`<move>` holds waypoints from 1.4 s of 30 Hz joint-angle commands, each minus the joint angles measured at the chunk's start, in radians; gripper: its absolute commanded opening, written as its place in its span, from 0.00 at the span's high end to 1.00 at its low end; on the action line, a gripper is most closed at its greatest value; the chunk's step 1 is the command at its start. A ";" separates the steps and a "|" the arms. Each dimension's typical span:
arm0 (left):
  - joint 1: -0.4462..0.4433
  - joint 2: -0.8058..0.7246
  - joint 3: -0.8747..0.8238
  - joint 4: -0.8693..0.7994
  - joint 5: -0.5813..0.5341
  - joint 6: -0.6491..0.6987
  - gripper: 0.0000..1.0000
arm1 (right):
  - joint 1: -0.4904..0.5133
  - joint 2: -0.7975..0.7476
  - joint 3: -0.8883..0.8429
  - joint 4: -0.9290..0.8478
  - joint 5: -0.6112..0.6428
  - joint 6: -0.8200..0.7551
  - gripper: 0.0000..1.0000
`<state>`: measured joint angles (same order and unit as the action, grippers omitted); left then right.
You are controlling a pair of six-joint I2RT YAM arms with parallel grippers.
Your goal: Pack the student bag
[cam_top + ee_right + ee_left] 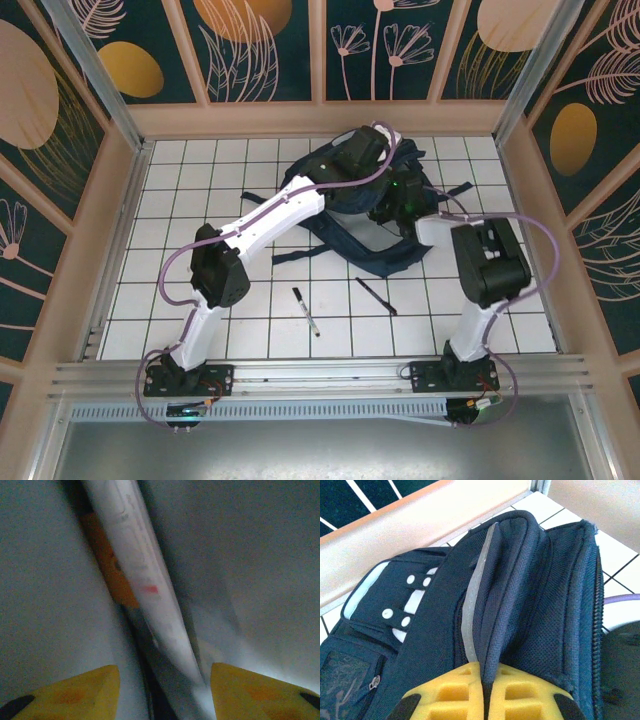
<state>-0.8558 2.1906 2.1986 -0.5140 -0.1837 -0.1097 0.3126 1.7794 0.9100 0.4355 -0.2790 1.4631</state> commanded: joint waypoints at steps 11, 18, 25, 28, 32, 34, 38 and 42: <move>0.013 -0.182 -0.405 0.285 0.069 0.008 1.00 | -0.096 -0.677 -0.386 -0.427 0.056 -0.416 0.33; 0.019 -0.232 -0.570 0.364 0.218 -0.037 0.61 | -0.172 -0.943 -0.367 -0.715 0.119 -0.722 0.34; 0.077 -0.349 -0.621 0.246 0.242 -0.123 0.49 | -0.136 -0.910 -0.289 -0.743 -0.031 -0.914 0.38; 0.131 -0.396 -0.654 0.217 0.229 -0.188 0.48 | -0.074 -0.838 -0.235 -0.767 -0.005 -0.976 0.39; 0.227 -0.426 -0.712 0.190 0.227 -0.277 0.45 | -0.014 -0.736 -0.179 -0.758 0.007 -1.005 0.39; 0.286 -0.419 -0.745 0.200 0.265 -0.338 0.44 | 0.036 -0.684 -0.149 -0.752 0.036 -1.012 0.39; 0.357 -0.356 -0.782 0.313 0.273 -0.309 0.43 | 0.154 -0.588 -0.107 -0.711 0.129 -1.008 0.39; 0.359 -0.208 -0.703 0.397 0.245 -0.196 0.43 | 0.202 -0.479 -0.091 -0.630 0.118 -0.981 0.39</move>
<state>-0.4805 1.8938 1.4506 -0.2085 0.0559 -0.3672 0.4942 1.2495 0.7864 -0.2619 -0.1997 0.4805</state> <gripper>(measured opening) 0.573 0.614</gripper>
